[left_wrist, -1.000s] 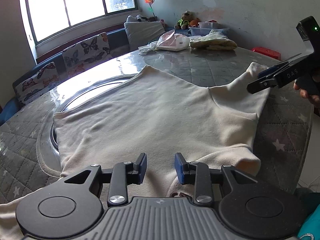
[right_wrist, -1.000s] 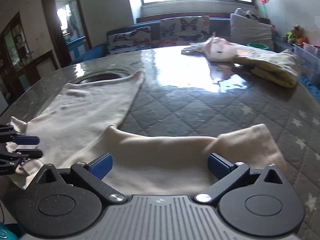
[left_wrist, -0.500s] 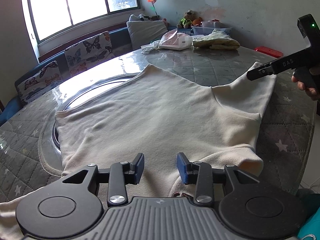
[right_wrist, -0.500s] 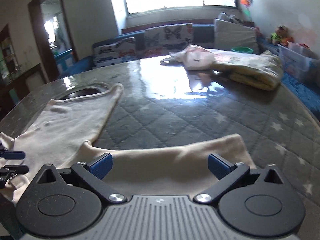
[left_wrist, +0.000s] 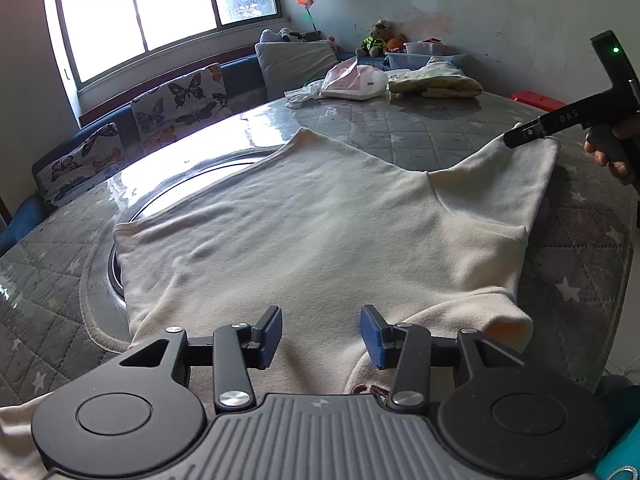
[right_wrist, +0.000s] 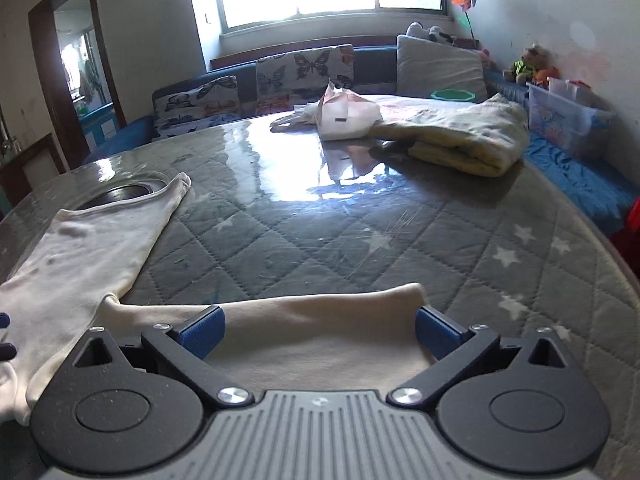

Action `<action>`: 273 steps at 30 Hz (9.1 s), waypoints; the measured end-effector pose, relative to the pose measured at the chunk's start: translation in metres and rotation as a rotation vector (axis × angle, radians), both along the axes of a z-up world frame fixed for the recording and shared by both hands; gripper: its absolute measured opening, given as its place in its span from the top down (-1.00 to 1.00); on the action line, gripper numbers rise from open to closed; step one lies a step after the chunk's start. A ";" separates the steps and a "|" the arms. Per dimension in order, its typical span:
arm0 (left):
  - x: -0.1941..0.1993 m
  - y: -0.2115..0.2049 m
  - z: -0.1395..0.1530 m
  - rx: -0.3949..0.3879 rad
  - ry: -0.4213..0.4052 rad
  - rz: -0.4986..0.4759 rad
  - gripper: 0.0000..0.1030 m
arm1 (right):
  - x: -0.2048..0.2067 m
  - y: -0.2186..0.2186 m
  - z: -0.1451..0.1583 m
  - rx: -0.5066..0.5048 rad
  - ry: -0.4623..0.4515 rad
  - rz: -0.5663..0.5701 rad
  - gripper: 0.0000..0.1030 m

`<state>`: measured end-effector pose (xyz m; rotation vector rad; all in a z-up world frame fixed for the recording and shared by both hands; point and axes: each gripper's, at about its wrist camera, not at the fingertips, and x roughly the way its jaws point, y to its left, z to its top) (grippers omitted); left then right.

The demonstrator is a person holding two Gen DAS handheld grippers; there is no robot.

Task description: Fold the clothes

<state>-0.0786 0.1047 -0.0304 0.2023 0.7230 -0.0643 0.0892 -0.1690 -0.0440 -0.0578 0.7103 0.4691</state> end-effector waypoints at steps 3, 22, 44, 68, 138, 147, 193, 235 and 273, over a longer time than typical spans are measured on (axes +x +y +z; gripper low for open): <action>0.001 0.000 0.001 0.004 0.002 0.001 0.05 | -0.012 0.006 0.007 0.001 -0.027 0.036 -0.99; 0.024 -0.064 0.016 -0.070 -0.049 -0.195 0.05 | -0.046 0.029 -0.010 -0.120 -0.024 0.152 -1.00; 0.020 -0.088 0.004 -0.063 -0.004 -0.290 0.04 | -0.037 0.021 0.006 -0.119 -0.084 0.101 -1.00; 0.010 0.000 0.013 -0.109 -0.016 0.024 -0.06 | -0.025 0.020 -0.004 -0.093 -0.016 0.044 -0.98; -0.038 0.056 0.023 -0.185 -0.129 0.135 -0.26 | -0.092 0.248 0.071 0.151 0.121 0.524 0.82; -0.036 0.060 0.030 -0.180 -0.151 0.150 -0.26 | -0.089 0.228 0.064 0.103 0.118 0.513 0.64; -0.046 0.079 0.024 -0.172 -0.141 0.320 -0.10 | -0.100 0.177 0.026 -0.105 -0.005 0.513 -0.08; -0.093 0.177 0.073 -0.336 -0.313 0.756 0.82 | -0.107 0.189 0.037 -0.057 -0.057 0.538 -0.47; -0.020 0.056 0.041 -0.353 -0.035 0.204 0.57 | -0.083 0.134 0.044 0.034 -0.065 0.406 -0.21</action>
